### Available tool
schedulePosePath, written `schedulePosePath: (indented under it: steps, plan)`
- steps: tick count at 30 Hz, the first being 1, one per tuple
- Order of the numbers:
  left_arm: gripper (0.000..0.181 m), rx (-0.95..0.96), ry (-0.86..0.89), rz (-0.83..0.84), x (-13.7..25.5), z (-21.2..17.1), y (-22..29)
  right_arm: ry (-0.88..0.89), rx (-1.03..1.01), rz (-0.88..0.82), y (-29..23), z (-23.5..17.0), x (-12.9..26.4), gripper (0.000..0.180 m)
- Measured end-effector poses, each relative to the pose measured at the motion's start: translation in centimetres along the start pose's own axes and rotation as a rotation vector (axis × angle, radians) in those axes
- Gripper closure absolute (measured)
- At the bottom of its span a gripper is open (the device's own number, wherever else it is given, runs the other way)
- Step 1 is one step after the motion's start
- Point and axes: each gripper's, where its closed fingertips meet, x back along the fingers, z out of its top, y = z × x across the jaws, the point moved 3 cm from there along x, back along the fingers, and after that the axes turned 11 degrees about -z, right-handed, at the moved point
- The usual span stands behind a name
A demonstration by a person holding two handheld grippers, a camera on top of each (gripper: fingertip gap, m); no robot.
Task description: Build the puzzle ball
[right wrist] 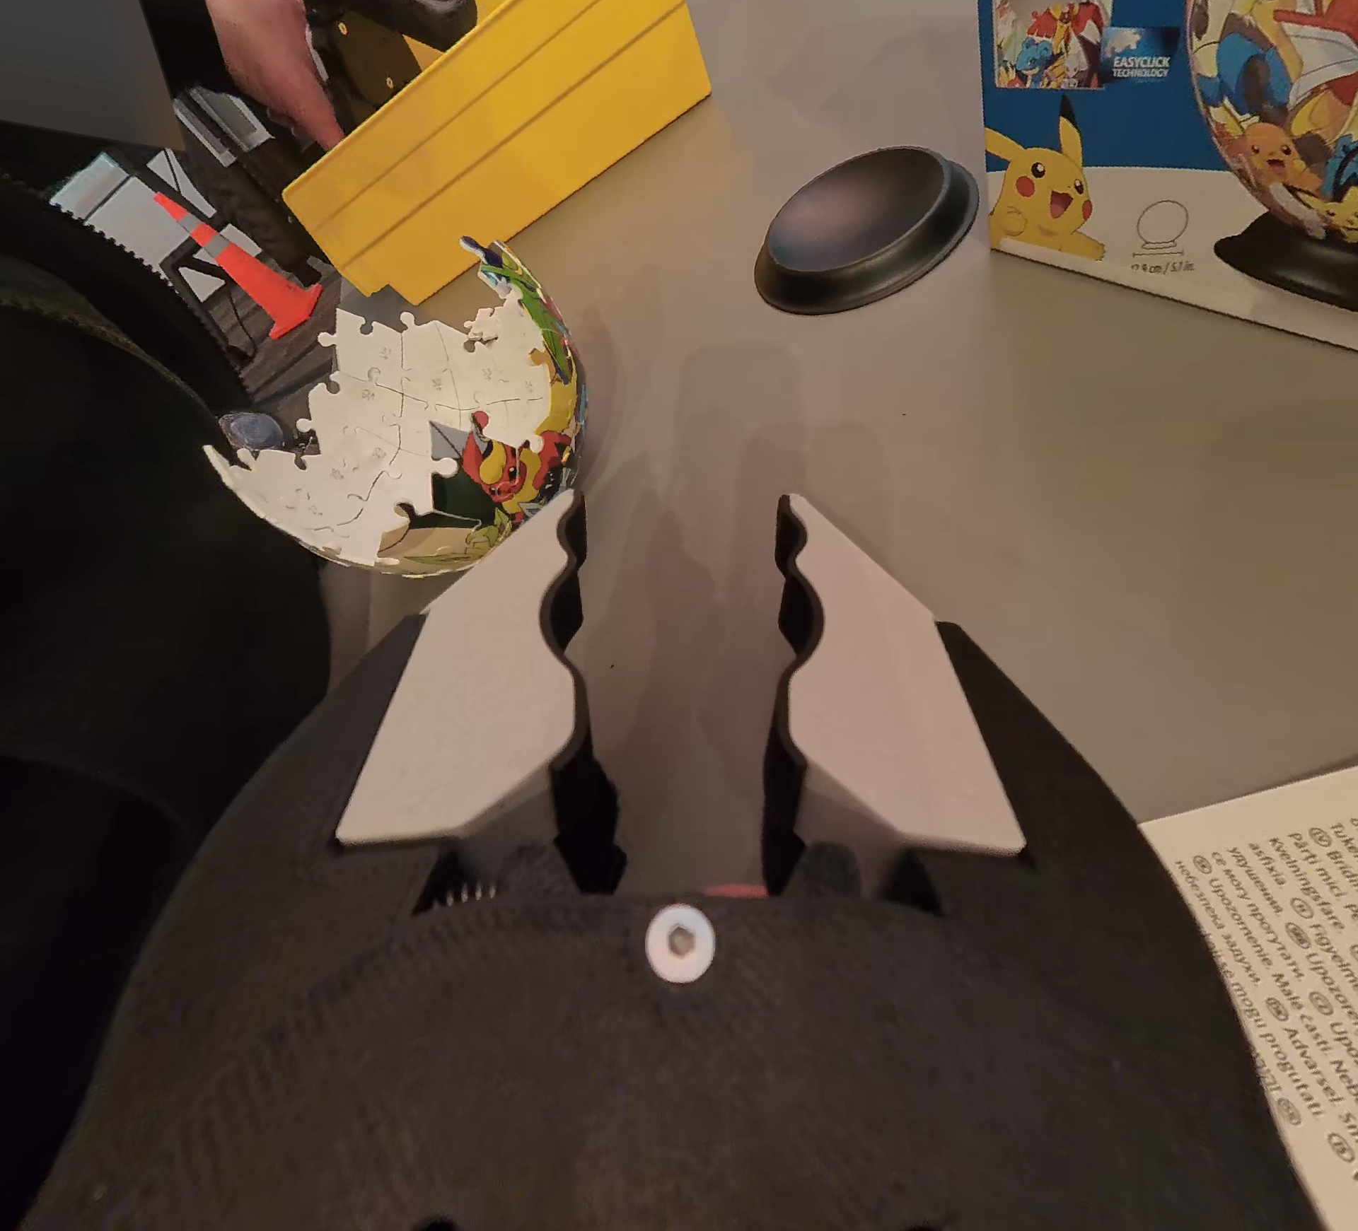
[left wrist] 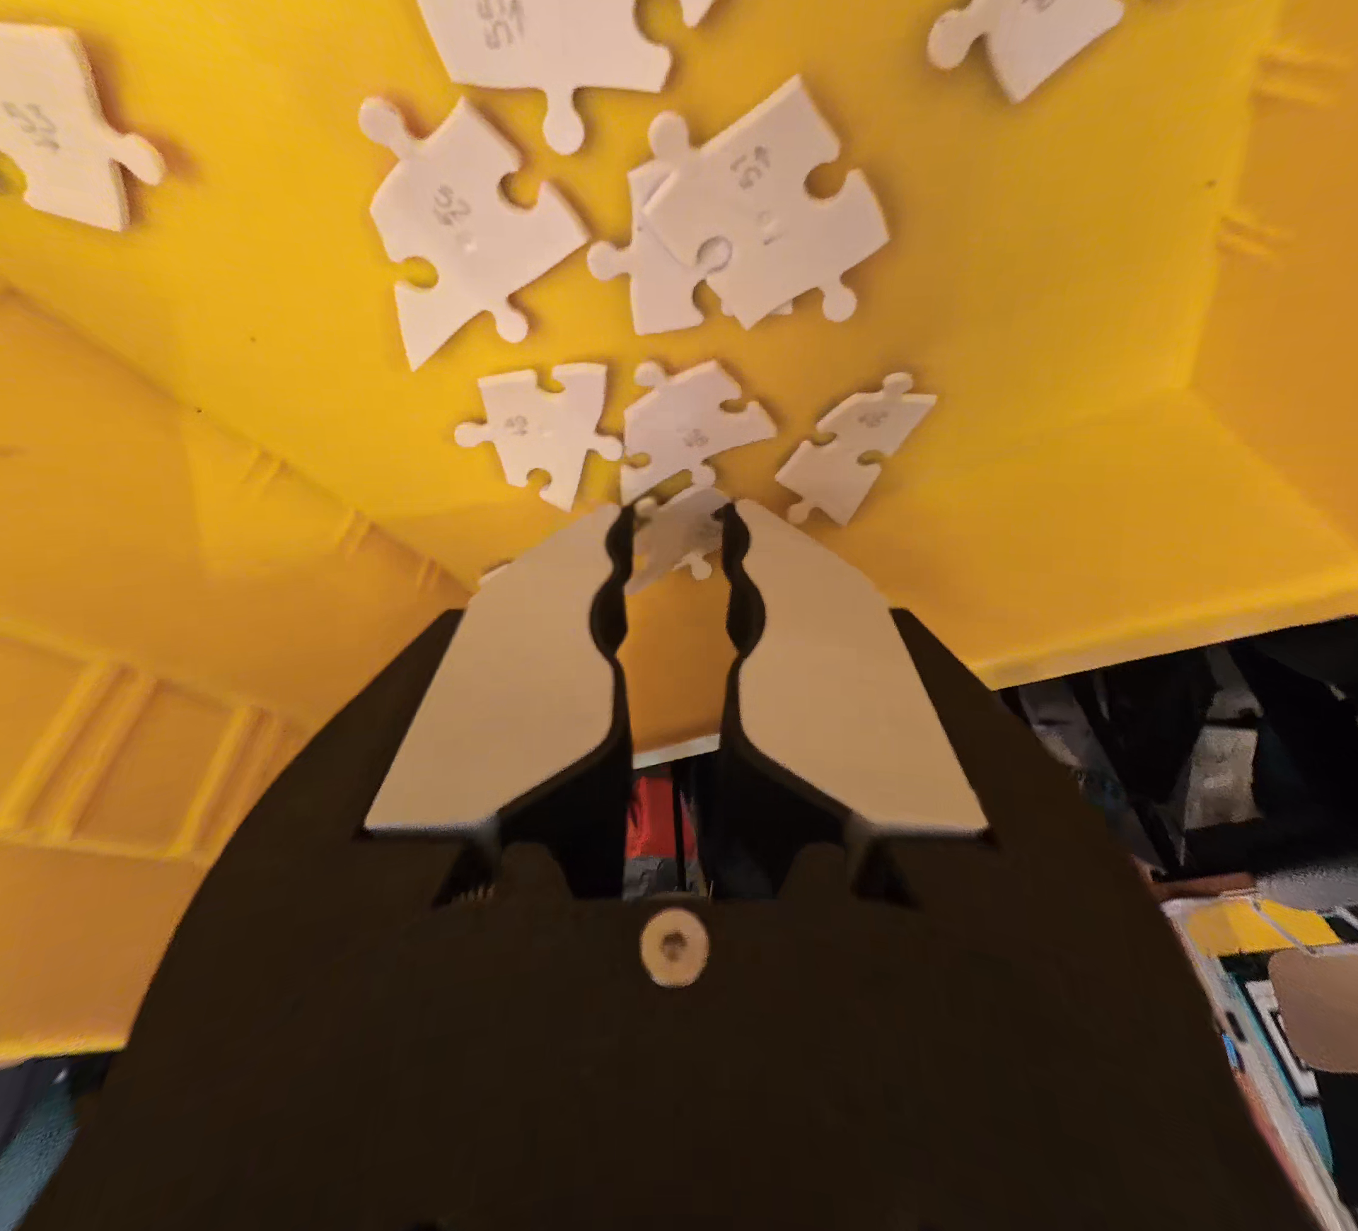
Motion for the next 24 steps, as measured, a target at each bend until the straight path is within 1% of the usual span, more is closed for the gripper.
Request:
schedulePosePath:
  steps: [3, 7, 11, 14, 17, 19, 21, 23, 24]
  plan:
    - [0.159, 0.0, 0.029, 0.031, 0.2, 0.1, -0.1, 0.002, 0.002, 0.007, -0.1, 0.0, 0.0, 0.129]
    - [0.159, 0.0, 0.035, 0.031, 0.2, 0.1, -0.2, 0.002, 0.005, 0.012, -0.2, 0.0, 0.1, 0.129]
    - [0.172, 0.001, 0.096, 0.02, 1.0, 0.1, -0.2, 0.002, 0.003, 0.014, -0.3, 0.0, 0.1, 0.128]
    - [0.175, -0.006, 0.147, 0.008, 1.3, 0.1, 0.1, 0.002, 0.003, 0.015, -0.3, 0.0, 0.1, 0.128]
    - [0.178, -0.016, 0.229, -0.002, 2.2, 0.4, 0.6, 0.0, 0.006, 0.012, -0.3, -0.1, 0.1, 0.128]
    - [0.179, -0.013, 0.27, 0.022, 2.9, 0.2, 0.5, -0.002, 0.009, 0.012, -0.3, -0.1, 0.1, 0.128]
    - [0.179, -0.017, 0.336, -0.015, 3.7, 0.2, 1.2, -0.003, 0.01, 0.012, -0.3, -0.1, 0.0, 0.127]
    - [0.179, -0.006, 0.425, 0.002, 5.6, 0.1, 1.9, -0.002, 0.009, 0.011, -0.3, -0.1, 0.1, 0.128]
    - [0.179, -0.014, 0.507, -0.034, 7.1, 0.3, 3.1, -0.002, 0.009, 0.011, -0.3, -0.1, 0.1, 0.128]
